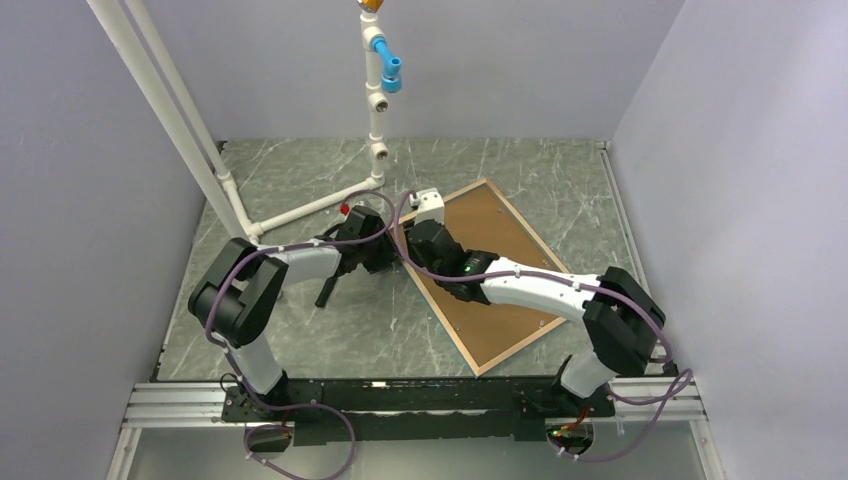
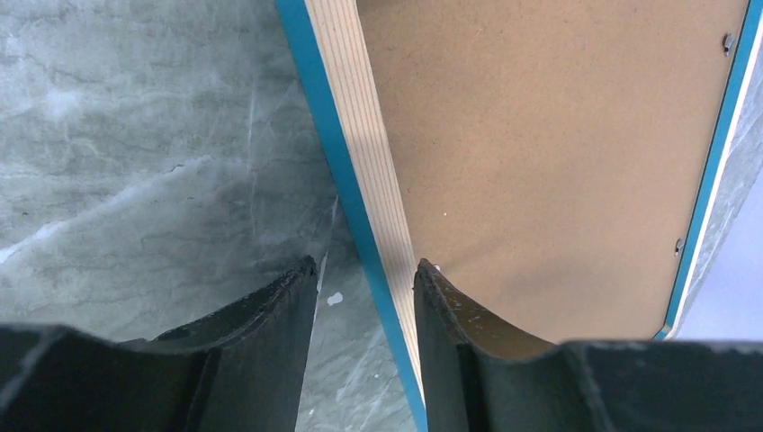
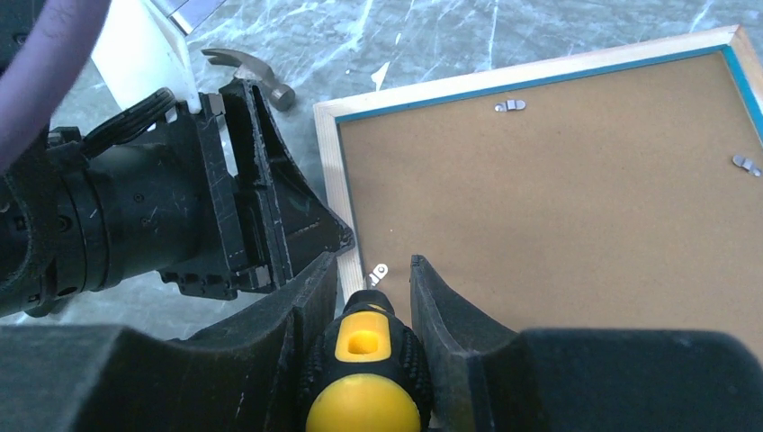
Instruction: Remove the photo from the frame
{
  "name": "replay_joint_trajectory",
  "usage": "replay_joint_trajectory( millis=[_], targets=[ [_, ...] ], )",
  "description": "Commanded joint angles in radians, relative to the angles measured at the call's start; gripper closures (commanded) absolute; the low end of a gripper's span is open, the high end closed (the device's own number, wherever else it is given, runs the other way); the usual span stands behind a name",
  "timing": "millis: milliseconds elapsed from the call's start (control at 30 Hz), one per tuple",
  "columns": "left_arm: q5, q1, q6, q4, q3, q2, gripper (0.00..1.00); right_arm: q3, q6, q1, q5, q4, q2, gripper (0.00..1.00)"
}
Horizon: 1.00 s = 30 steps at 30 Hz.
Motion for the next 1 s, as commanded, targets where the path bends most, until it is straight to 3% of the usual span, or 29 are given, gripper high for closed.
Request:
replay_joint_trajectory(
  millis=[0,333,800,967],
  targets=[
    [-0.011,-0.001,0.030,-0.066,0.001,0.024,0.52,0.025,-0.004,-0.001,-0.033,0.060,0.003,1.00],
    [-0.042,-0.003,0.074,-0.139,0.021,0.024,0.53,0.087,0.027,0.000,-0.017,-0.142,0.039,1.00],
    [-0.042,-0.003,0.091,-0.173,0.041,0.040,0.50,0.098,0.004,-0.002,0.118,-0.317,0.015,1.00],
    [-0.042,-0.004,0.103,-0.186,0.049,0.042,0.50,0.119,0.005,-0.001,0.099,-0.351,-0.035,1.00]
  ],
)
